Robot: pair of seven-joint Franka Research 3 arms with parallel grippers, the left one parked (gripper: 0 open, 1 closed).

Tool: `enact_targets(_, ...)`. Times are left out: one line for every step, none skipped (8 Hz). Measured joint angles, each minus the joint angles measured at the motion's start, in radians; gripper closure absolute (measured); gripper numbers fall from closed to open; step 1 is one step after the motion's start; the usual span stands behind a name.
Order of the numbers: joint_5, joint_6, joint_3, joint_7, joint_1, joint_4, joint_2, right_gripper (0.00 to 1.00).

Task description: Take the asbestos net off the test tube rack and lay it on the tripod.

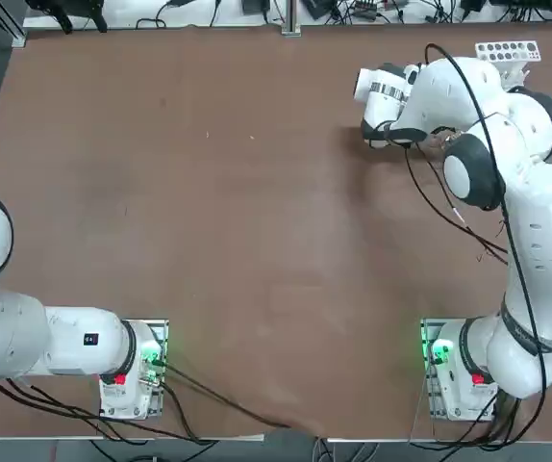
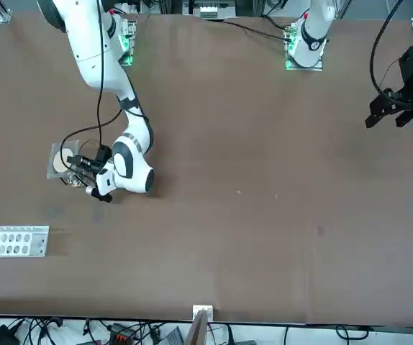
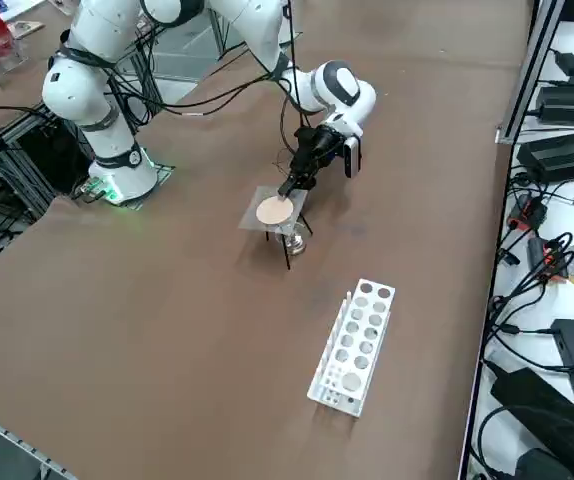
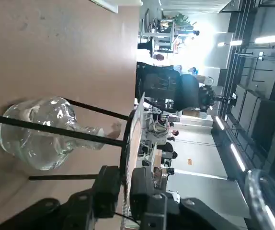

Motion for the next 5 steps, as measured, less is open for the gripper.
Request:
enact_targets(0.000, 0.000, 0.000, 0.000, 0.000, 0.000, 0.000, 0.81)
enact_targets(0.000, 0.000, 0.001, 0.000, 0.001, 0.000, 0.000, 0.81)
enact_targets(0.000, 0.000, 0.001, 0.000, 0.001, 0.000, 0.000, 0.80)
enact_targets(0.000, 0.000, 0.001, -0.005, 0.001, 0.000, 0.000, 0.78)
enact_targets(0.000, 0.000, 0.001, -0.013, 0.001, 0.000, 0.000, 0.77)
